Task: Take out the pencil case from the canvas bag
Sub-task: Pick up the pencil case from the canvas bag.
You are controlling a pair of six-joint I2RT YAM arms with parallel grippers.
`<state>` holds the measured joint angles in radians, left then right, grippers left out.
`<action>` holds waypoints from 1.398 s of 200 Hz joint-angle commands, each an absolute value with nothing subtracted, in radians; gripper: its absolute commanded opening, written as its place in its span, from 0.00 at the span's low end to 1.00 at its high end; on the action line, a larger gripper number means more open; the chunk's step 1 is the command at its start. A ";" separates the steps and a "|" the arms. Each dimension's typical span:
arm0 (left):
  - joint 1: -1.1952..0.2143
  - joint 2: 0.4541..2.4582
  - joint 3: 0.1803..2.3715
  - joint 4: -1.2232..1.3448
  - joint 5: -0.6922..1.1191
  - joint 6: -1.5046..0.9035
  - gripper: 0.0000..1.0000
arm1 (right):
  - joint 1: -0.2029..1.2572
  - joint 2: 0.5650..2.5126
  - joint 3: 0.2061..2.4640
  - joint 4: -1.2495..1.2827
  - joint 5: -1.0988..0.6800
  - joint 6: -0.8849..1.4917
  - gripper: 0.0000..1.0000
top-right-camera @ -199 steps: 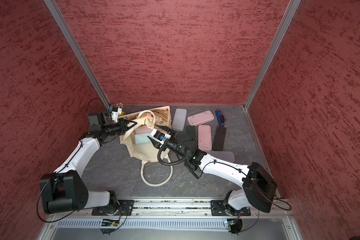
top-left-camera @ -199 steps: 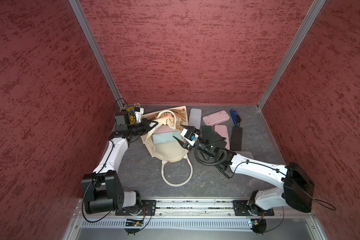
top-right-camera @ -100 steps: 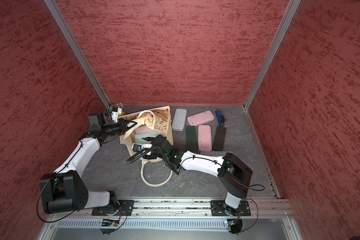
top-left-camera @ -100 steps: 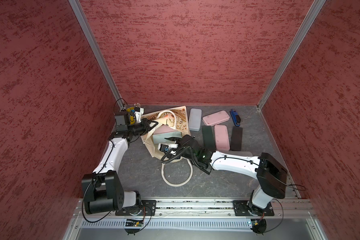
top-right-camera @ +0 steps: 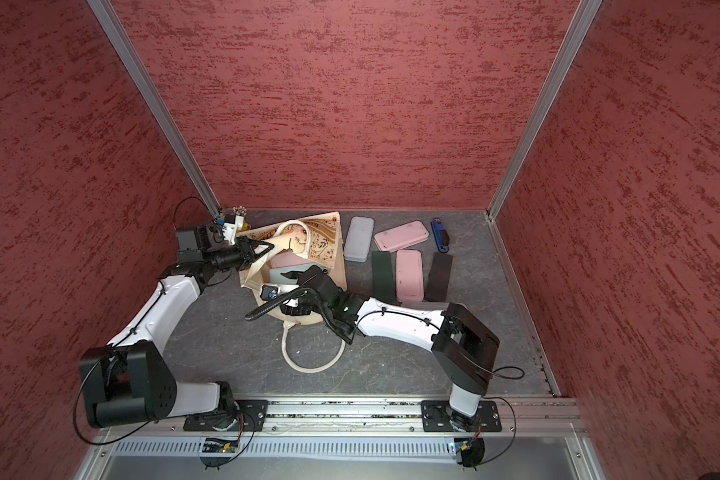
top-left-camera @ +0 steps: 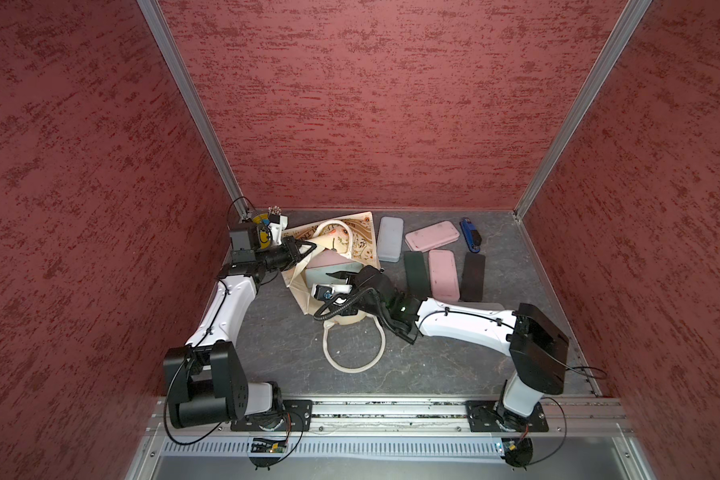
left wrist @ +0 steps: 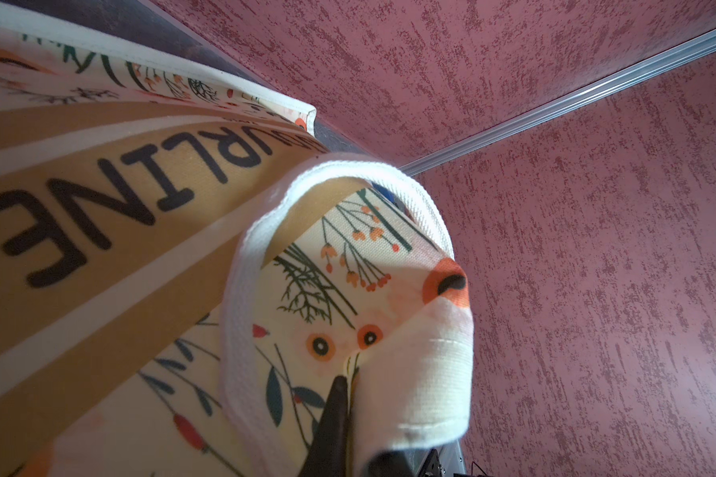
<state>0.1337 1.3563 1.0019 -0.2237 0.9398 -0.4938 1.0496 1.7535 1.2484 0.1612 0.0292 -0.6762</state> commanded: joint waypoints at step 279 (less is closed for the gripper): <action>0.121 1.376 0.994 -0.215 0.954 -0.507 0.03 | 0.913 2.236 1.690 -0.137 0.094 -0.367 0.71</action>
